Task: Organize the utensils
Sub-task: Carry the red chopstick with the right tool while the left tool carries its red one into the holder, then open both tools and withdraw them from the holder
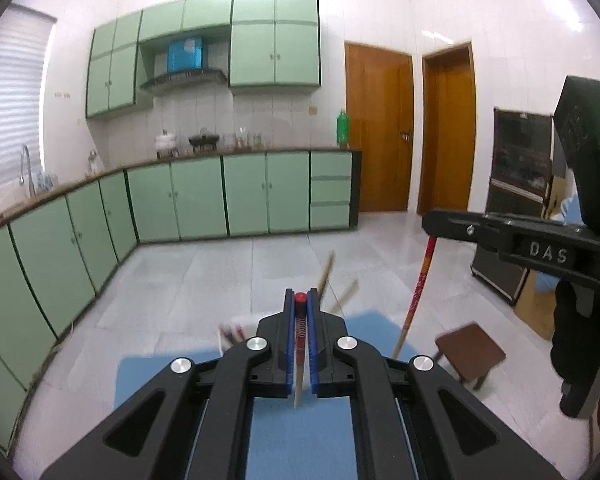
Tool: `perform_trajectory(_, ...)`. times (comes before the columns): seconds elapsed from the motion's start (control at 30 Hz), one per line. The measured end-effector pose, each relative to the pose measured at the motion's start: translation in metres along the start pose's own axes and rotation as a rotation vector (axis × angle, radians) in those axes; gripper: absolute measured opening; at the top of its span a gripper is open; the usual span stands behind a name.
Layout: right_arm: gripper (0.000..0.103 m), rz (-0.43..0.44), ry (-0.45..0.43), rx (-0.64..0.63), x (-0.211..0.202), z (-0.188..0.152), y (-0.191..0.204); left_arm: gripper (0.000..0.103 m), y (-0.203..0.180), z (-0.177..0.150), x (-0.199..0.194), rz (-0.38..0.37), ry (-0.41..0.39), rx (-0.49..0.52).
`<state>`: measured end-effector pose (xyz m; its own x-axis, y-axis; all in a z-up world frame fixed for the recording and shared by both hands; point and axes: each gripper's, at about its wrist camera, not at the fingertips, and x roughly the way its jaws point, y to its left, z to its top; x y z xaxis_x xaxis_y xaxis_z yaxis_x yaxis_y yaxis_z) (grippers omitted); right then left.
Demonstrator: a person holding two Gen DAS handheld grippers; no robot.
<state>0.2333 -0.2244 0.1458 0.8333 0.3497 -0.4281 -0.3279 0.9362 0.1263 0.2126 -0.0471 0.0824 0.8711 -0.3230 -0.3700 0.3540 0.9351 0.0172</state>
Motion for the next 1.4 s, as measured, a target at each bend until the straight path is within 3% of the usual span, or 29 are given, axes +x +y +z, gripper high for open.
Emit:
perform_trajectory(0.17,0.005,-0.031,-0.094,-0.013,0.02,0.043,-0.004,0.006,0.007,0.042,0.013,0.048,-0.087,0.02)
perform_trajectory(0.33,0.005,-0.047,-0.12,-0.004,0.057,0.061,-0.015,0.006,0.024,0.051,0.047,0.07,-0.066,-0.005)
perform_trajectory(0.47,0.005,-0.067,-0.104,-0.002,0.09,0.055,-0.023,0.006,0.035,0.041,0.071,0.078,-0.023,-0.029)
perform_trajectory(0.73,0.007,-0.075,0.014,0.017,0.139,0.015,-0.032,0.006,0.052,0.015,0.105,0.068,0.062,-0.06)
perform_trajectory(0.8,0.012,-0.08,0.018,0.021,0.138,0.006,-0.031,0.01,0.053,0.013,0.104,0.056,0.064,-0.065)
perform_trajectory(0.87,0.013,-0.09,0.014,0.028,0.134,0.002,-0.03,0.024,0.053,0.013,0.1,0.065,0.055,-0.063)
perform_trajectory(0.93,0.017,-0.1,0.002,0.035,0.124,-0.001,-0.031,0.03,0.052,0.011,0.092,0.071,0.044,-0.063)
perform_trajectory(1.07,0.034,-0.128,-0.017,0.046,0.099,-0.011,-0.035,0.048,0.05,0.005,0.07,0.07,0.024,-0.083)
perform_trajectory(1.13,0.047,-0.14,-0.023,0.05,0.082,-0.02,-0.036,0.054,0.047,-0.001,0.054,0.071,0.012,-0.089)
perform_trajectory(1.27,0.088,-0.193,-0.032,0.042,0.049,-0.047,-0.033,0.071,0.041,-0.019,0.024,0.08,0.001,-0.099)
perform_trajectory(1.4,0.095,-0.203,-0.019,0.051,0.018,-0.083,-0.028,0.082,0.029,-0.04,0.001,0.087,0.019,-0.101)
